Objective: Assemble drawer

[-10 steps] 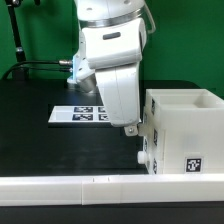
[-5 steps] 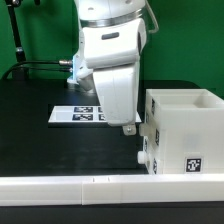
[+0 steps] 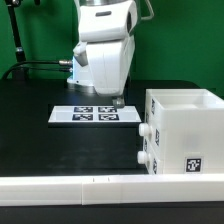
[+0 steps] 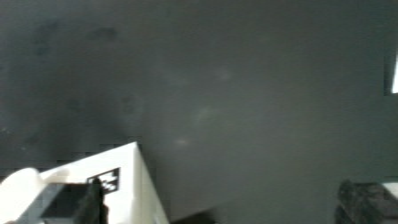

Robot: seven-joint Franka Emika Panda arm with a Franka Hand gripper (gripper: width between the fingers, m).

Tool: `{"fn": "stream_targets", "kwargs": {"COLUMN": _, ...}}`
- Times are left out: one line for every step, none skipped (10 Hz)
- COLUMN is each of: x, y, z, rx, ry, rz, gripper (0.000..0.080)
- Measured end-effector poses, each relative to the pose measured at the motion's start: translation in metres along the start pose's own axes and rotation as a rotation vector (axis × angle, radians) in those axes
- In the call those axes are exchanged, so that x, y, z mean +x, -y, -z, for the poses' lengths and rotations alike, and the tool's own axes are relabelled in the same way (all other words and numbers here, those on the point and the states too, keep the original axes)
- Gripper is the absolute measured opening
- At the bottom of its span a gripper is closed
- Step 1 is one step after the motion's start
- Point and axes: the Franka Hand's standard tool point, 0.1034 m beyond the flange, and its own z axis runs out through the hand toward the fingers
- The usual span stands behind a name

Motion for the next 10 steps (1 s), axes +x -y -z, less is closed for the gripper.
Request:
{"fn": "stream_targets", "kwargs": {"x": -0.002, "y": 0.013, "z": 0.006, "rx": -0.004, "ry": 0.012, "rz": -0.027, "gripper": 0.0649}}
{"fn": "stream_targets", "kwargs": {"x": 0.004, "y": 0.020, "z": 0.021, "rx": -0.029, "ry": 0.021, "rz": -0.051, "gripper": 0.0649}}
{"fn": "stream_targets", "kwargs": {"x": 0.004, "y": 0.028, "z": 0.027, "rx": -0.042, "ry": 0.028, "rz": -0.048, "gripper": 0.0649}}
{"fn": "stream_targets", "kwargs": {"x": 0.003, "y": 0.032, "z": 0.033, "rx": -0.047, "ry": 0.032, "rz": -0.050, "gripper": 0.0649}}
{"fn": "stream_targets", "kwargs": {"x": 0.003, "y": 0.031, "z": 0.039, "rx": -0.059, "ry": 0.032, "rz": -0.050, "gripper": 0.0649}}
{"fn": "stream_targets", "kwargs": {"x": 0.003, "y": 0.031, "z": 0.038, "rx": -0.057, "ry": 0.032, "rz": -0.050, "gripper": 0.0649}}
{"fn": "stream_targets", "kwargs": {"x": 0.002, "y": 0.031, "z": 0.037, "rx": -0.055, "ry": 0.032, "rz": -0.051, "gripper": 0.0649}}
{"fn": "stream_targets", "kwargs": {"x": 0.002, "y": 0.031, "z": 0.037, "rx": -0.055, "ry": 0.032, "rz": -0.051, "gripper": 0.0649}}
{"fn": "stream_targets", "kwargs": {"x": 0.002, "y": 0.031, "z": 0.037, "rx": -0.055, "ry": 0.032, "rz": -0.051, "gripper": 0.0649}}
{"fn": "stream_targets", "kwargs": {"x": 0.002, "y": 0.031, "z": 0.037, "rx": -0.055, "ry": 0.032, "rz": -0.051, "gripper": 0.0649}}
